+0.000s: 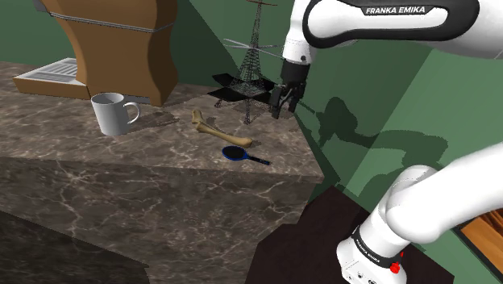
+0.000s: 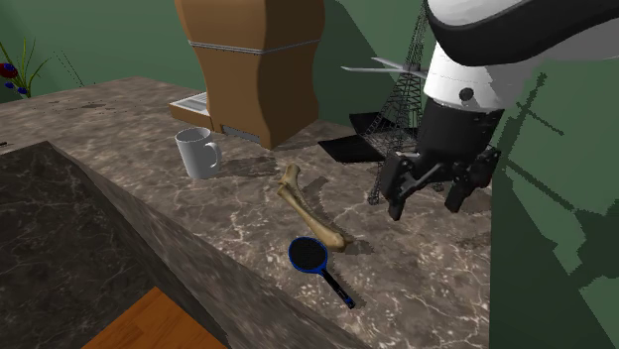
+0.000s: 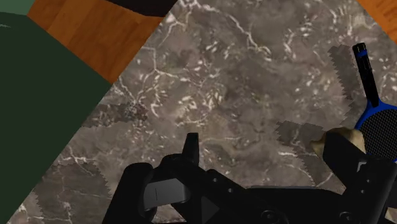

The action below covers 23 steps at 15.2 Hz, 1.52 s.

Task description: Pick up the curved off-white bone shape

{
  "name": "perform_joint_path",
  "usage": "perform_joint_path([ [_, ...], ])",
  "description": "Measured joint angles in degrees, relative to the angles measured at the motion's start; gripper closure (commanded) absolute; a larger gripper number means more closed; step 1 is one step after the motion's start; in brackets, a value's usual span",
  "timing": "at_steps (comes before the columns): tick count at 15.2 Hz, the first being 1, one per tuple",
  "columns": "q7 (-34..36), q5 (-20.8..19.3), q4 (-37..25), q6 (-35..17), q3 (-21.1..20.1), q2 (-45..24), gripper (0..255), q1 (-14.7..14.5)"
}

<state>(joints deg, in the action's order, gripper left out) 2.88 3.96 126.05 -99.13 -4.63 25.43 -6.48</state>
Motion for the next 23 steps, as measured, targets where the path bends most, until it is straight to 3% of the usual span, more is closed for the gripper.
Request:
perform_joint_path([
  [10,5.35,1.67,-11.49,-7.07,-5.12,-16.87,0,-2.99],
  [19,11.07,-0.43,-29.09,-8.6,-8.76,-34.45,0,-6.56],
  [23,11.15,-0.56,-28.07,-10.8,-8.88,-35.56,0,-6.78],
])
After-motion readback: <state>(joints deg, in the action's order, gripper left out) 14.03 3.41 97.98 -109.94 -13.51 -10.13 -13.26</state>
